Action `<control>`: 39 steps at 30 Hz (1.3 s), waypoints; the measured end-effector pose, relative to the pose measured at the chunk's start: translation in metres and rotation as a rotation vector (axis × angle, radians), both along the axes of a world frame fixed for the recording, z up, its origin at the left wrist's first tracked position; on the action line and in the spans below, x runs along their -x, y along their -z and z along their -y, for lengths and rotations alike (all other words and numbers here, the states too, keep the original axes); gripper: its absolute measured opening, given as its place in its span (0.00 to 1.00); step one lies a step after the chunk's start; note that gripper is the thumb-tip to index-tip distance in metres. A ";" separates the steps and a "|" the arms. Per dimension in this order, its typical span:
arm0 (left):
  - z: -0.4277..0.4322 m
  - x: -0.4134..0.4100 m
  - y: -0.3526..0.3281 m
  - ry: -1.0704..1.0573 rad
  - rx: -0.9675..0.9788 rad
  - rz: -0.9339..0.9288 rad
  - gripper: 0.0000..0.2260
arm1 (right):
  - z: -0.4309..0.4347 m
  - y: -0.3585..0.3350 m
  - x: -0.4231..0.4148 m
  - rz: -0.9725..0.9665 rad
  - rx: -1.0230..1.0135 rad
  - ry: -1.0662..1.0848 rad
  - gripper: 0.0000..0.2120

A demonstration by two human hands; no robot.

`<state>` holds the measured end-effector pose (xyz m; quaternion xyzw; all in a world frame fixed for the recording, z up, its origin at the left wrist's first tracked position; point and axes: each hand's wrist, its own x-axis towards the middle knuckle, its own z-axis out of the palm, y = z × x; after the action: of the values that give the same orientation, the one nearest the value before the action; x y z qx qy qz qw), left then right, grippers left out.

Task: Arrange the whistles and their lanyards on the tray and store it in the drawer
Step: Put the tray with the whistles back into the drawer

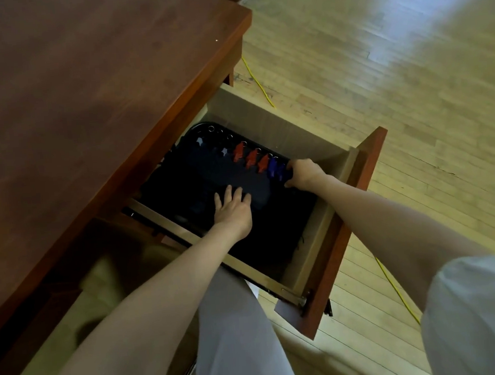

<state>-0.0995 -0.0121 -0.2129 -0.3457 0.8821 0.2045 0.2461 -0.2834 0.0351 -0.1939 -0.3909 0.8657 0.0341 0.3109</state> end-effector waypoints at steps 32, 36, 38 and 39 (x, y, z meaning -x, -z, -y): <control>-0.006 0.001 0.003 0.041 -0.014 0.025 0.30 | 0.012 0.004 -0.004 -0.183 -0.036 -0.038 0.16; -0.007 0.001 0.002 0.034 -0.017 0.014 0.31 | 0.006 0.002 -0.002 -0.171 -0.051 -0.024 0.17; -0.008 0.000 0.000 0.035 -0.021 0.014 0.31 | 0.003 0.001 -0.002 -0.151 -0.043 -0.015 0.18; -0.008 0.000 -0.002 0.032 -0.020 0.014 0.31 | 0.001 0.001 -0.002 -0.140 -0.033 -0.010 0.18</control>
<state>-0.0990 -0.0044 -0.2108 -0.3304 0.8837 0.2071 0.2590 -0.2810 0.0338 -0.1948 -0.3868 0.8827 0.0772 0.2555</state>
